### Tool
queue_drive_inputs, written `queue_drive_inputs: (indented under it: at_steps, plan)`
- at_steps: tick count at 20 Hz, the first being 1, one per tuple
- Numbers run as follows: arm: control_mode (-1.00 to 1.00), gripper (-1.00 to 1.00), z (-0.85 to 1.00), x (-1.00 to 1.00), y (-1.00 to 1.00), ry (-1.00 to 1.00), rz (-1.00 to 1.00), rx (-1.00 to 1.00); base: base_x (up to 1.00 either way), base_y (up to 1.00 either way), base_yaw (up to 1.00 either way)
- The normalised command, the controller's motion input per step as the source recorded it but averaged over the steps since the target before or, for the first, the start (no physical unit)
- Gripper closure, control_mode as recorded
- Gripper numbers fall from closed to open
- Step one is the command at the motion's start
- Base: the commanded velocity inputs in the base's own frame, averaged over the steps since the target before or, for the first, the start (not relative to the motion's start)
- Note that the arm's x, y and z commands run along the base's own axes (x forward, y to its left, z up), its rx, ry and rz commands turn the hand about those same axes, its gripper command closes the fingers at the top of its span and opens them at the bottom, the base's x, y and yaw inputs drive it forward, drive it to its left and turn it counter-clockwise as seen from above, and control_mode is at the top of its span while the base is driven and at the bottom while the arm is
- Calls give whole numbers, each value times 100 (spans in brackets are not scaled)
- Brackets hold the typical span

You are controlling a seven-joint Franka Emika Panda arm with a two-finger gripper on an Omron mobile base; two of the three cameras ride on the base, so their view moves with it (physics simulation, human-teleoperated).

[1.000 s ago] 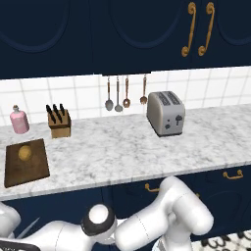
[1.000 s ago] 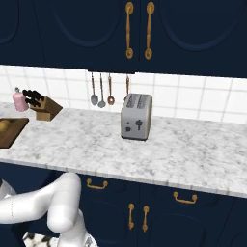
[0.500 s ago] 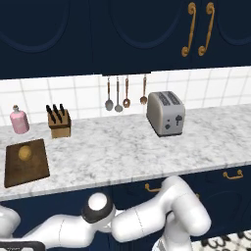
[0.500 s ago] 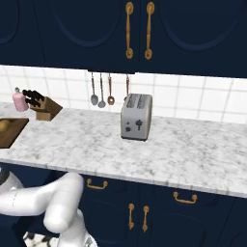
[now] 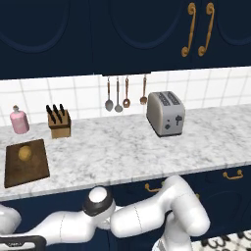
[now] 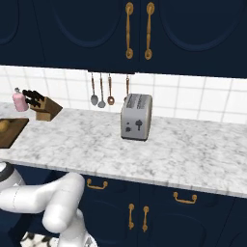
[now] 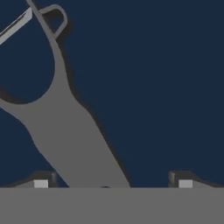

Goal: Place the appropriate cutting tool for cutting the potato skin on the cutting board.

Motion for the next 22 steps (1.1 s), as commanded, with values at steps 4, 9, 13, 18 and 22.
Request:
queue_drive_inputs:
  at_steps: [4, 9, 13, 18, 22]
  plan:
    - [-100, 100, -8, 0, 68, 5, 3, -44, 0, 0, 0]
    - [-100, 100, 7, -1, 35, -3, 1, -32, 0, 0, 0]
    - [-100, 100, 53, -15, -4, -17, 0, -15, 0, 0, 0]
    - [-100, 100, 98, -39, -21, -21, -6, -7, 0, 0, 0]
    - [-100, 100, 100, -45, -9, -4, -3, -6, 0, 0, 0]
